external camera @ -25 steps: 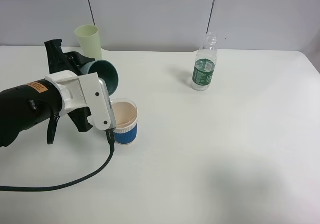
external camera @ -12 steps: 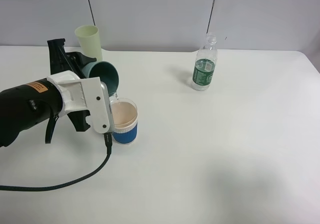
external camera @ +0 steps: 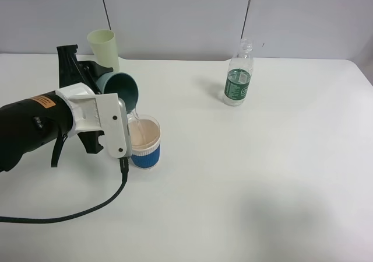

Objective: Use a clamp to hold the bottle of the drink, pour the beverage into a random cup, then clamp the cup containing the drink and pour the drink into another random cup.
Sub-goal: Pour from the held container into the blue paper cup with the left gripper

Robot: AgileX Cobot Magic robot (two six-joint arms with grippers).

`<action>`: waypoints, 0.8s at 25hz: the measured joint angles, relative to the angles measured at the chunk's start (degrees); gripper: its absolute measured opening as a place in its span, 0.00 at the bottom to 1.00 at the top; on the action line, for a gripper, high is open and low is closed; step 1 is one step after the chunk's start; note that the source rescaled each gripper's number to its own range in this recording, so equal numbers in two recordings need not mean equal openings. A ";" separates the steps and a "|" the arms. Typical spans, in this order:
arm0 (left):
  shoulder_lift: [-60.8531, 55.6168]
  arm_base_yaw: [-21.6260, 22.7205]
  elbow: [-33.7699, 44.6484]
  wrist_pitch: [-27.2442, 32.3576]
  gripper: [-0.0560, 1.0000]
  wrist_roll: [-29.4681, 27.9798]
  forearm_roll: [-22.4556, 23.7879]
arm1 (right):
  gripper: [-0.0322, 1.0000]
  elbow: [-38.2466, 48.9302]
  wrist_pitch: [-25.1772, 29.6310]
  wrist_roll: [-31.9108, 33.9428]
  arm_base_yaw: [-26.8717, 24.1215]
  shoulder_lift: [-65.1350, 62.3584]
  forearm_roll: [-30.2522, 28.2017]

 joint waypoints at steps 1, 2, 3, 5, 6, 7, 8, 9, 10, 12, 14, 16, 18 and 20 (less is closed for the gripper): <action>0.00 0.00 0.00 -0.33 0.07 0.29 -0.34 | 0.82 0.00 0.00 0.00 0.00 0.00 0.00; 0.00 0.00 0.00 -0.71 0.07 0.63 -0.71 | 0.82 0.00 0.00 0.00 0.00 0.00 0.00; 0.00 0.00 0.00 -1.08 0.07 1.07 -1.08 | 0.82 0.00 0.00 0.00 0.00 0.00 0.00; 0.00 0.00 0.00 -1.48 0.07 1.80 -1.67 | 0.82 0.00 0.00 0.00 0.00 0.00 0.00; 0.00 0.00 0.00 -1.54 0.07 2.51 -1.95 | 0.82 0.00 0.00 0.00 0.00 0.00 0.00; 0.00 0.00 0.00 -1.53 0.07 2.90 -2.09 | 0.82 0.00 0.00 0.00 0.00 0.00 0.00; 0.00 0.00 0.00 -1.60 0.07 3.15 -2.21 | 0.82 0.00 0.00 0.00 0.00 0.00 0.00; 0.00 0.00 0.00 -1.65 0.07 3.41 -2.21 | 0.82 0.00 0.00 0.00 0.00 0.00 0.00; 0.00 0.00 0.00 -1.70 0.07 3.61 -2.21 | 0.82 0.00 0.00 0.00 0.00 0.00 0.00; 0.00 0.00 0.00 -2.01 0.07 3.75 -2.32 | 0.82 0.00 0.00 0.00 0.00 0.00 0.00; 0.00 0.00 0.00 -2.54 0.07 3.80 -2.33 | 0.82 0.00 0.00 0.00 0.00 0.00 0.00; 0.00 0.00 0.00 -2.65 0.07 4.03 -2.38 | 0.82 0.00 0.00 0.00 0.00 0.00 0.00; 0.00 0.00 0.00 -2.65 0.07 4.81 -2.38 | 0.82 0.00 0.00 0.00 0.00 0.00 0.00; 0.00 0.00 0.00 -2.81 0.07 5.67 -2.38 | 0.82 0.00 0.00 0.00 0.00 0.00 0.00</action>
